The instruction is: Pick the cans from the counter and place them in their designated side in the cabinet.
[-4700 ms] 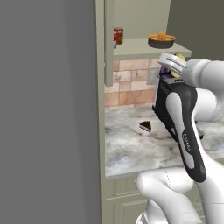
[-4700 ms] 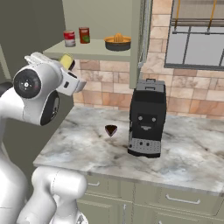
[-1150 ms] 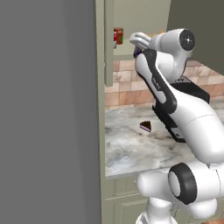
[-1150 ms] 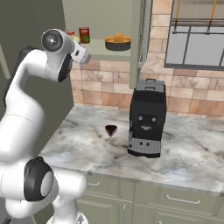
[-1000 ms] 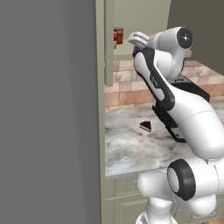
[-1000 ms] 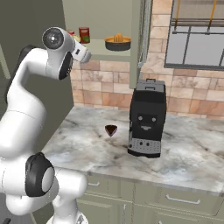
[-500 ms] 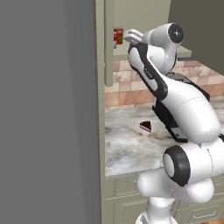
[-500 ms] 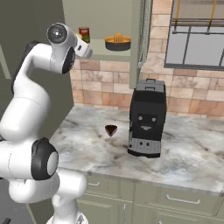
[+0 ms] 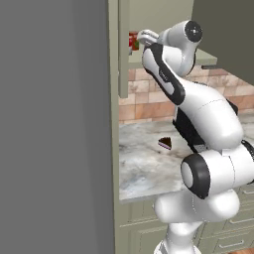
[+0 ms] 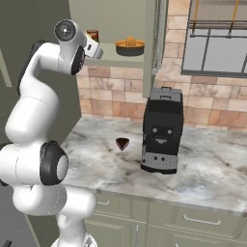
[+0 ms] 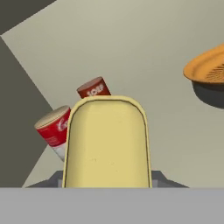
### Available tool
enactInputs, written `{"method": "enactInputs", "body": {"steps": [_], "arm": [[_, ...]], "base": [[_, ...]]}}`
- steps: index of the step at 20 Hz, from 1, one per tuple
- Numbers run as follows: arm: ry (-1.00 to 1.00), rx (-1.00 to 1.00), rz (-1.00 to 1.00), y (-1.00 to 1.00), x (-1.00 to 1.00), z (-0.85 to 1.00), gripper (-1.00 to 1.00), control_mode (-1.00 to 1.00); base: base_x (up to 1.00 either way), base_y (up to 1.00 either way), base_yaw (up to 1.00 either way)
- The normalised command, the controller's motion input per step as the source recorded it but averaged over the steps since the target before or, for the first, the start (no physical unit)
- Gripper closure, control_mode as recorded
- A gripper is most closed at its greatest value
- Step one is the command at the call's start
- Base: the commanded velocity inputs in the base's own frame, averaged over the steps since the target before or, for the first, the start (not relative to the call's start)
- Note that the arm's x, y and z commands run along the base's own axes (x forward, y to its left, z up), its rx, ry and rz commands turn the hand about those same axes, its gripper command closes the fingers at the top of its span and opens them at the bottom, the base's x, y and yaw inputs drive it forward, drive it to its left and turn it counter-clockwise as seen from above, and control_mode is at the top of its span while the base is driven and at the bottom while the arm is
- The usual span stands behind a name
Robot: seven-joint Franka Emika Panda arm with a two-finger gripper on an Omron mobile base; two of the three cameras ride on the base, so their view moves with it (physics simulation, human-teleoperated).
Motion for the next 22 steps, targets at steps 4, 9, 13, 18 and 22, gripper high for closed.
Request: {"method": "enactInputs", "body": {"steps": [4,9,13,18,22], "arm": [[0.06,-0.04,0.0,0.04,0.32,-0.02,1.0,-1.0],[0.04,-0.04,0.0,0.01,0.26,-0.1,1.0,-1.0],[0.0,-0.04,0.02,0.0,0.15,-0.25,1.0,-1.0],[0.0,-0.03,0.02,0.0,0.17,-0.31,1.0,-1.0],[0.0,-0.03,0.02,0.0,0.18,-0.31,1.0,-1.0]], "base": [[0.0,0.0,0.0],[0.0,0.0,0.0],[0.0,0.0,0.0],[0.0,0.0,0.0],[0.0,0.0,0.0]]}}
